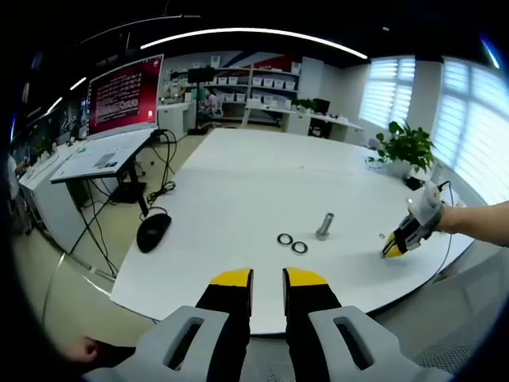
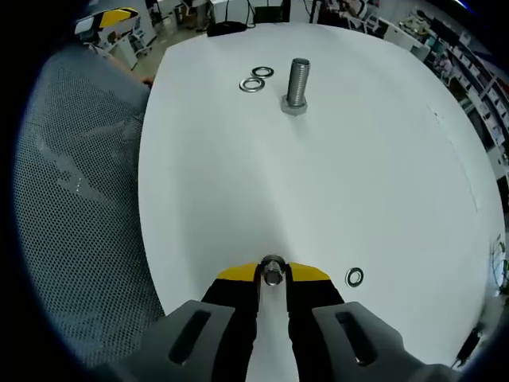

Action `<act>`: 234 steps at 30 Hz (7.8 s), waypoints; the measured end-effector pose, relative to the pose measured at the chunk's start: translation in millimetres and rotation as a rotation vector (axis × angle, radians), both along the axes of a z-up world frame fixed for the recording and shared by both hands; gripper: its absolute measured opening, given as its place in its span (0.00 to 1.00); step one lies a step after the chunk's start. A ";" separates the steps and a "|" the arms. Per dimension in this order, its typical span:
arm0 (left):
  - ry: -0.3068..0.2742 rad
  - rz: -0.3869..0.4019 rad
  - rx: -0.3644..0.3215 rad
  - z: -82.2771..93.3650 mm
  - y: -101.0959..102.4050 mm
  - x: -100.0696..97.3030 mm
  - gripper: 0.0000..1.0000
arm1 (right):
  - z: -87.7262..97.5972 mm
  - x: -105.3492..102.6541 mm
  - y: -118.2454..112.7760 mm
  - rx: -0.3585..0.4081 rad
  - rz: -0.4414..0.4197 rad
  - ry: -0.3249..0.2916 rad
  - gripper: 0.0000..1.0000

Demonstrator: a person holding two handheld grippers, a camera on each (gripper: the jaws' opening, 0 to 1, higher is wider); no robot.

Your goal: Place the washer onto the threaded stud by aligning its center hole with the stud, sliding it down to the base, and recovering from edge contact or off-axis alignment until the washer reaches the visible bottom stop.

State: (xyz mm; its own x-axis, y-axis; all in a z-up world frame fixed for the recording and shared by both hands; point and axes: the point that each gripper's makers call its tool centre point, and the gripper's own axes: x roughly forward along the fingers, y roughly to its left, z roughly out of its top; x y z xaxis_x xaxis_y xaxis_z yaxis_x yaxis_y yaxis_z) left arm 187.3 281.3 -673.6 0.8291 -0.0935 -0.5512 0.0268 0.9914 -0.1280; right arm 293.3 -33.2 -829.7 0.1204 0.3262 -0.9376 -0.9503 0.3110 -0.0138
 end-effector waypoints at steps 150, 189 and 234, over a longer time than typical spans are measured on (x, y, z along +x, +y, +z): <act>-0.025 -0.006 -0.012 4.1 -2.1 1.7 0.13 | 50.8 33.5 16.2 0.804 -0.930 0.695 0.05; -0.026 -0.005 -0.013 4.1 -1.9 2.0 0.13 | 23.8 35.1 9.5 0.780 -1.110 0.780 0.03; -0.041 -0.029 -0.047 7.3 -10.4 -2.6 0.13 | 199.7 -132.4 1.7 0.512 -0.347 -0.231 0.29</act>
State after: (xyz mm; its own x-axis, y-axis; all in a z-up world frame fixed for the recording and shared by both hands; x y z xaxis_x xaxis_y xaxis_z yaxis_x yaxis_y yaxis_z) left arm 184.7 270.8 -666.3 0.8475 -0.1430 -0.5112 0.0618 0.9831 -0.1725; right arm 160.9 -31.4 -630.0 0.4780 0.6301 -0.6120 -0.7842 0.6200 0.0258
